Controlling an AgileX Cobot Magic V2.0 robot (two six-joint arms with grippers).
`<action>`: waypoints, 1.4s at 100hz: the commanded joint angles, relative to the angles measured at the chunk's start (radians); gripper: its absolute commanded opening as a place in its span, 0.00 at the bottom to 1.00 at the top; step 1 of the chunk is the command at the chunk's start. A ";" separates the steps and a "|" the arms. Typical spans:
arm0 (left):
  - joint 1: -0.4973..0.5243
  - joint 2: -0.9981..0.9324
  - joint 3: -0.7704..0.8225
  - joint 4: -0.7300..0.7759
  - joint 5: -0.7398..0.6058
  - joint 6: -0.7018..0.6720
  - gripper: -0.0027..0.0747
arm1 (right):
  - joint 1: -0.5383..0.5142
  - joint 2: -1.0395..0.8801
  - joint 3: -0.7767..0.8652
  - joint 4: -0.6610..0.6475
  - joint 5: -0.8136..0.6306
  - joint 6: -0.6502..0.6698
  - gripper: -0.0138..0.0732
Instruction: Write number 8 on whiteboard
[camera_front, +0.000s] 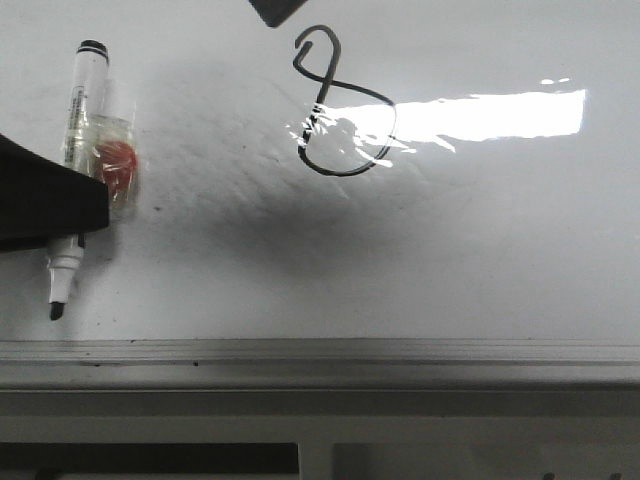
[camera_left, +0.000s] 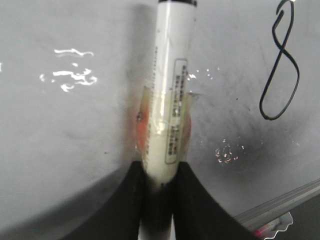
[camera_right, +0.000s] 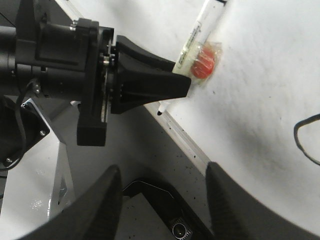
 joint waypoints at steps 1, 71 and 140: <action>0.003 0.001 -0.032 -0.018 -0.076 -0.010 0.11 | -0.004 -0.023 -0.029 -0.011 -0.045 -0.007 0.53; 0.003 -0.192 -0.028 0.051 -0.044 -0.039 0.13 | 0.000 -0.259 0.133 -0.191 -0.199 -0.007 0.08; 0.003 -0.545 0.238 0.403 -0.095 -0.006 0.01 | 0.000 -1.268 0.969 -0.392 -0.600 -0.016 0.08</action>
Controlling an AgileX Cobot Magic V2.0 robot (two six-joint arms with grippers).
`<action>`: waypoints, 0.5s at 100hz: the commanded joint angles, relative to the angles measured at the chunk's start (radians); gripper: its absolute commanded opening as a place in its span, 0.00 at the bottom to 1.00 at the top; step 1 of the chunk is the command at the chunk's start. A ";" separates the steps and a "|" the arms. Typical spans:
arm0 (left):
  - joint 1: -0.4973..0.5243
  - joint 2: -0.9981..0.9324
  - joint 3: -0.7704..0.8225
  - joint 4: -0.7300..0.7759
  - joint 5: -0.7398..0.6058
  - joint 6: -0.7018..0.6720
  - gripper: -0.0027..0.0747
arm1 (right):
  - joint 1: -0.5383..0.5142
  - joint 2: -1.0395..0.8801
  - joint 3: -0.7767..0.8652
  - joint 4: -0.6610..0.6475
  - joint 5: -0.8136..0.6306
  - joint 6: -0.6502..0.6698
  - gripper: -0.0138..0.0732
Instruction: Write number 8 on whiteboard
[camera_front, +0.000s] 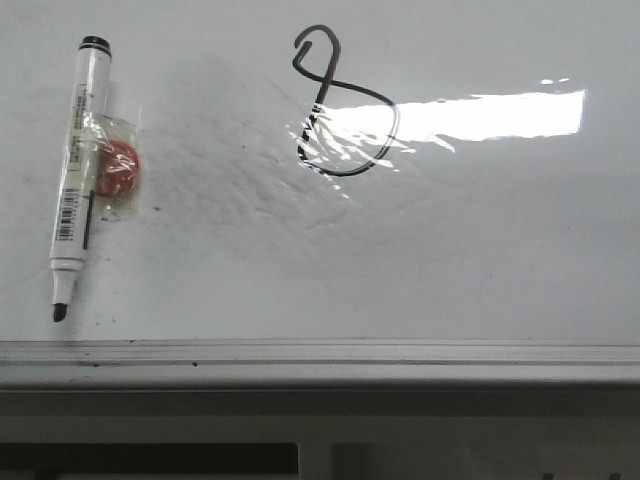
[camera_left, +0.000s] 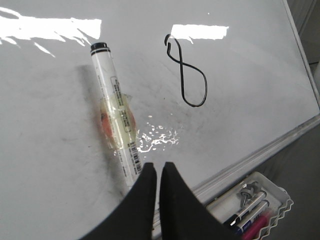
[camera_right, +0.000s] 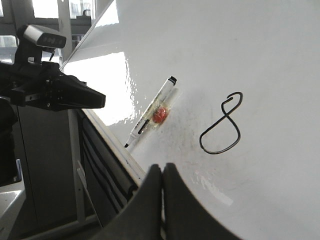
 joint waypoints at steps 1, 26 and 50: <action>0.003 0.002 -0.020 0.003 -0.074 0.000 0.01 | 0.000 -0.047 0.018 -0.020 -0.090 -0.012 0.08; 0.003 0.007 -0.011 0.007 -0.076 0.000 0.01 | 0.000 -0.015 0.068 -0.018 -0.067 -0.012 0.08; 0.003 0.007 0.022 0.007 -0.091 0.000 0.01 | 0.000 -0.015 0.078 -0.018 -0.060 -0.012 0.08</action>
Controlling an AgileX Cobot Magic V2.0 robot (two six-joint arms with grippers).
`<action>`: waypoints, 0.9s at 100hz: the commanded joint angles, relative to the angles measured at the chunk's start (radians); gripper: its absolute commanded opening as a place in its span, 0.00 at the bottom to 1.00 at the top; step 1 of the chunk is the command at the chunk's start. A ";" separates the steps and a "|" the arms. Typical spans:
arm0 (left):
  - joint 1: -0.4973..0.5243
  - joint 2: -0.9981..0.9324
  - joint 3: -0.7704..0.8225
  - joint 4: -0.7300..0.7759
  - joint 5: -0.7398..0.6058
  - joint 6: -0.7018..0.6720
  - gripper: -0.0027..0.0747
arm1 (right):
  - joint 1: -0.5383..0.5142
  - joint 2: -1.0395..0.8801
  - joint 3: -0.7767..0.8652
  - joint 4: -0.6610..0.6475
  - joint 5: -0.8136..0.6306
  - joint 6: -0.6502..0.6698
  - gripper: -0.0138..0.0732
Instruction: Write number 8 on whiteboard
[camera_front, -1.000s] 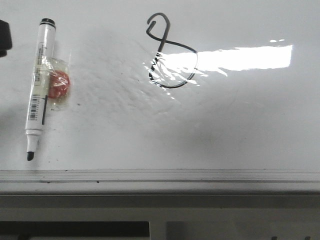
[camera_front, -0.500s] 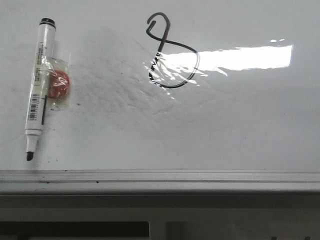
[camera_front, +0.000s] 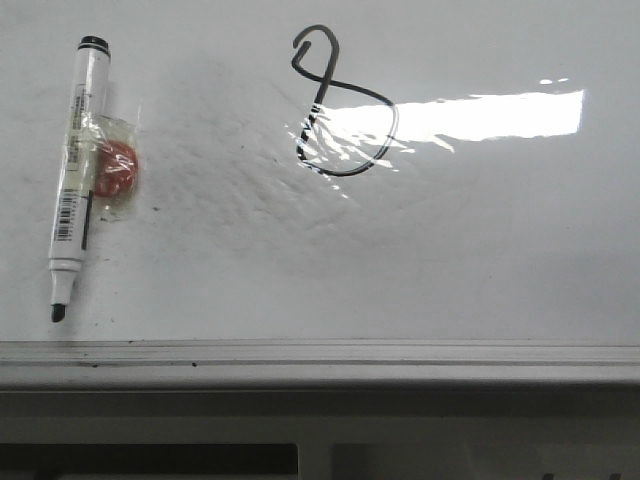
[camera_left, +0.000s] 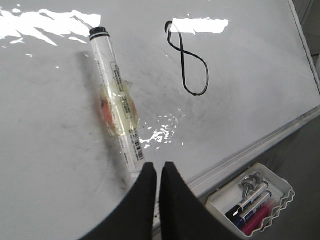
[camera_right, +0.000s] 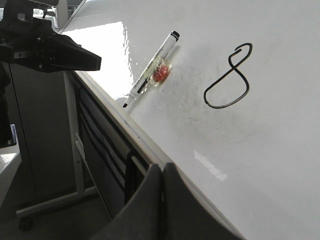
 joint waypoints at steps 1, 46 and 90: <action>0.003 0.009 0.000 -0.002 -0.083 -0.002 0.01 | 0.000 0.011 -0.026 -0.018 -0.070 -0.010 0.08; 0.345 -0.206 0.065 -0.093 0.304 0.119 0.01 | 0.000 0.011 -0.026 -0.018 -0.070 -0.010 0.08; 0.788 -0.485 0.065 -0.178 0.541 0.368 0.01 | 0.000 0.011 -0.026 -0.018 -0.070 -0.010 0.08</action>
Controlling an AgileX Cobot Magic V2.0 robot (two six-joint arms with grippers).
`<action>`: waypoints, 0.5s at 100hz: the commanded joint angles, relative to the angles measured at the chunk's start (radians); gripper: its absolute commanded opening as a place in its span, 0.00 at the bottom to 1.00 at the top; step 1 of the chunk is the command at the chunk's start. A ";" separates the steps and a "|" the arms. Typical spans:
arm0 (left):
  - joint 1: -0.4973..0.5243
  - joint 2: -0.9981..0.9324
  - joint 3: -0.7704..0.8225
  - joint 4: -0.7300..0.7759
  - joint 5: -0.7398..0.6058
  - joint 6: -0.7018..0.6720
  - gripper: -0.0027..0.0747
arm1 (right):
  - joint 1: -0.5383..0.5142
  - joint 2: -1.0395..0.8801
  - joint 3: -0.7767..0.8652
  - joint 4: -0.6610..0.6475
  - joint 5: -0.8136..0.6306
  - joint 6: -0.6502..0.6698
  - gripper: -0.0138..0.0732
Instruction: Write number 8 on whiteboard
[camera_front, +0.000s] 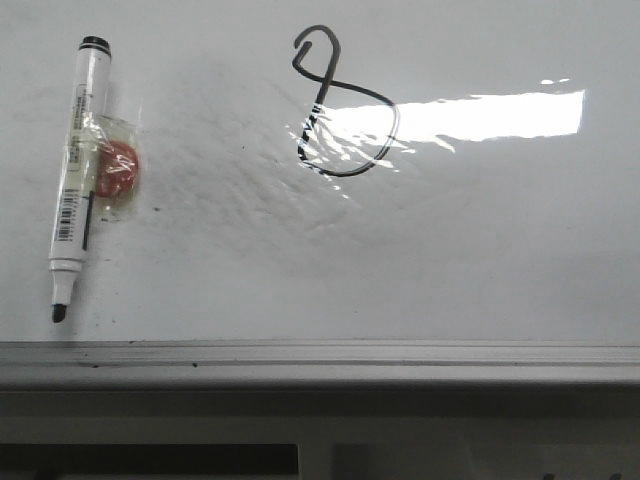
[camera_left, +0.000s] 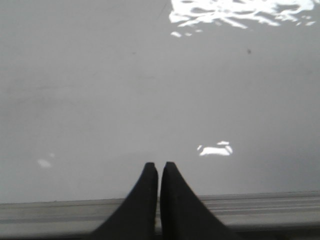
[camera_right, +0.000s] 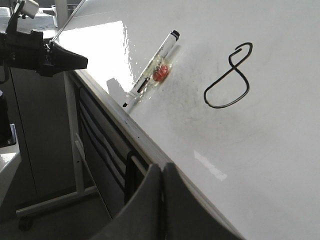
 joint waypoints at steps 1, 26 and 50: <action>0.055 -0.028 0.040 -0.022 -0.039 0.014 0.01 | 0.000 0.011 -0.026 -0.016 -0.072 -0.010 0.08; 0.077 -0.028 0.040 -0.018 -0.039 0.014 0.01 | 0.000 0.011 -0.026 -0.016 -0.072 -0.010 0.08; 0.077 -0.028 0.040 -0.018 -0.041 0.014 0.01 | 0.000 0.011 -0.026 -0.016 -0.072 -0.010 0.08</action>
